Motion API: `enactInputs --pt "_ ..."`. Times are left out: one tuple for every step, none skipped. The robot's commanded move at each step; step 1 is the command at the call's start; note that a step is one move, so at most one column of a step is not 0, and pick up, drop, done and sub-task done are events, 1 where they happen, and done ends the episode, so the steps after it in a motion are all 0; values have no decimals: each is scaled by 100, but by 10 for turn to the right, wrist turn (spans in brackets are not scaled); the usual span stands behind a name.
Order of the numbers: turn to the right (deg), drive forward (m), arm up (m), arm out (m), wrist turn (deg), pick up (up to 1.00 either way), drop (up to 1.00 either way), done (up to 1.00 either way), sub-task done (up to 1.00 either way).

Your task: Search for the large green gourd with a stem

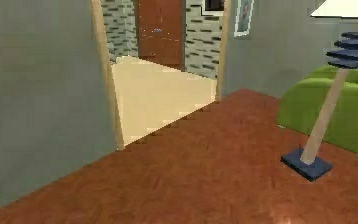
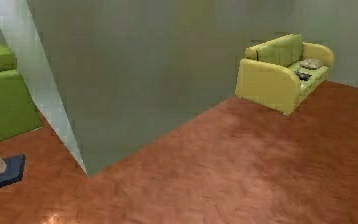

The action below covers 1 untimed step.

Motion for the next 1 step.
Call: enactInputs --pt "0 100 0 0 0 0 0 0 0"
